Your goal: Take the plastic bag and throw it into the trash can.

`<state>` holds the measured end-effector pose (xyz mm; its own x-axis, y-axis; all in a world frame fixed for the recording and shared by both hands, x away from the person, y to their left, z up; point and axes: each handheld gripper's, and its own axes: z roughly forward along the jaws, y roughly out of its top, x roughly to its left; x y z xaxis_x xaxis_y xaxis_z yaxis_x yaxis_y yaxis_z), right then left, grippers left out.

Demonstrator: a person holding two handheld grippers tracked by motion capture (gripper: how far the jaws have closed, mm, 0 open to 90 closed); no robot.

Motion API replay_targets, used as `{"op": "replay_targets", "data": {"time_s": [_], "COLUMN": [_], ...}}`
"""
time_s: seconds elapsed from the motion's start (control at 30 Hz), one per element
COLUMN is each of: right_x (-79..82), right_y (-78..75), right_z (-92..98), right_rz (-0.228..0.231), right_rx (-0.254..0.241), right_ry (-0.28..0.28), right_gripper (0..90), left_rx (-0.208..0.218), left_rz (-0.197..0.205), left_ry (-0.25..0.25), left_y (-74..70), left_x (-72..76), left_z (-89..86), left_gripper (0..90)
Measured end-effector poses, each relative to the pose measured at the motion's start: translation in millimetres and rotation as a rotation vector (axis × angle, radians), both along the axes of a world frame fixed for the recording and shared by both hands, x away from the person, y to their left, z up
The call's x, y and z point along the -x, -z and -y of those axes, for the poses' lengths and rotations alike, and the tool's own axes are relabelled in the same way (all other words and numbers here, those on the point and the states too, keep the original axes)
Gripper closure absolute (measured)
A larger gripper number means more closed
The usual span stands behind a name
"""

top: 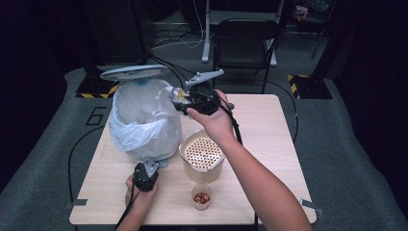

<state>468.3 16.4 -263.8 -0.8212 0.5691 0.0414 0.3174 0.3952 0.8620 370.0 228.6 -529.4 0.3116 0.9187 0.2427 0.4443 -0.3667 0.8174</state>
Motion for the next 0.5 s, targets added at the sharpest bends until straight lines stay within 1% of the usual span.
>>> {"op": "replay_targets", "data": {"time_s": [0.03, 0.17, 0.23, 0.3, 0.4, 0.5], "right_x": [-1.3, -5.4, -5.8, -7.3, -8.8, -10.0], "right_y": [-0.1, -0.6, -1.0, 1.1, 5.1, 8.6], "right_z": [-5.3, -23.4, -29.8, -35.7, -43.6, -51.6], "right_rz": [-0.005, 0.019, 0.019, 0.03, 0.037, 0.056], "right_rx": [-0.007, -0.021, -0.038, -0.065, -0.085, -0.074], "right_ry": [-0.003, -0.008, -0.006, -0.003, 0.016, 0.018], "right_gripper": [63.6, 63.2, 63.0, 62.5, 62.5, 62.5], "left_rx": [0.001, 0.0, -0.001, -0.004, -0.006, -0.007], "left_rz": [0.0, 0.001, 0.001, -0.033, -0.03, -0.031], "left_ry": [0.0, 0.0, 0.0, 0.016, 0.016, 0.016], "left_y": [0.0, 0.0, 0.0, -2.3, -2.1, -2.2], "left_x": [-0.1, -0.1, -0.1, 0.7, 0.7, 0.7], "left_z": [-0.1, -0.2, 0.0, -1.2, -0.9, -0.9], "left_gripper": [89.4, 89.4, 89.4, 89.4, 89.4, 89.4]}}
